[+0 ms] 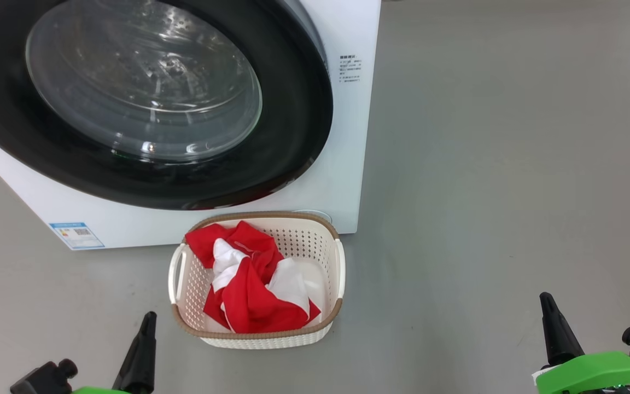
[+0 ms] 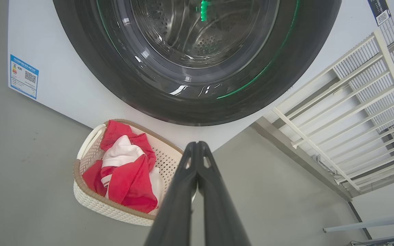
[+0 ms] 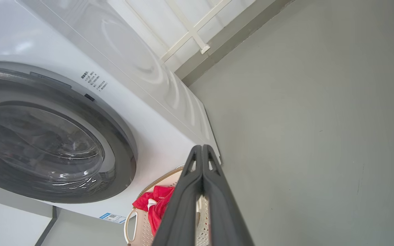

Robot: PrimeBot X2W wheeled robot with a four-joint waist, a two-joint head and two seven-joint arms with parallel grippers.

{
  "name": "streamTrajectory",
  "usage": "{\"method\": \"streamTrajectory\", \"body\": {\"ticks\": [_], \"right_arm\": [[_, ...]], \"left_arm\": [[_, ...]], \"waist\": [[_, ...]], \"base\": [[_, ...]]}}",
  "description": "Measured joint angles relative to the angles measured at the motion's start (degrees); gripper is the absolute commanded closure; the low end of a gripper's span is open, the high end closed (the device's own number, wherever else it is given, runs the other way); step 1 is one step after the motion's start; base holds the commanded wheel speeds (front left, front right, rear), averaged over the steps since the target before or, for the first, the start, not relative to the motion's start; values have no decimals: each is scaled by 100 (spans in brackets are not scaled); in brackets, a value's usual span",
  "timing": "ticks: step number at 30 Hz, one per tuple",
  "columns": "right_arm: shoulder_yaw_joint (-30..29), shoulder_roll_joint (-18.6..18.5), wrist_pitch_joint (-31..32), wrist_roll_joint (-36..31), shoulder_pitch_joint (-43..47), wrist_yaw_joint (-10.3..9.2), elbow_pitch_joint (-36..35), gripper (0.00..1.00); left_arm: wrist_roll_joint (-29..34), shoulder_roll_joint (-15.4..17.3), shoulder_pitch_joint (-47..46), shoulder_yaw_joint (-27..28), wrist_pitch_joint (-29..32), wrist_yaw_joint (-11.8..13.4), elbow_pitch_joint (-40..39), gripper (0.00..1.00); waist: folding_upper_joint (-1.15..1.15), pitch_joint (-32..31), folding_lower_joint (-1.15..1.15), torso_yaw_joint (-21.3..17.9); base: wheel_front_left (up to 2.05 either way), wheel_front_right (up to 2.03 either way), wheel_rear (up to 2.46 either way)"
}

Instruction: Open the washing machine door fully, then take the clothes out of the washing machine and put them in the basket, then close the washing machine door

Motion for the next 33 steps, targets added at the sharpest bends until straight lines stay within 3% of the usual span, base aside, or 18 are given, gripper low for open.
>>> {"method": "streamTrajectory", "body": {"ticks": [33], "right_arm": [[-29,-37,550,1897,-132,-1,-131,100]], "left_arm": [[-1872,-90,-27,218,509,0,-1,100]], "waist": [[0,-182,0,-104]], "base": [[0,0,0]]}}
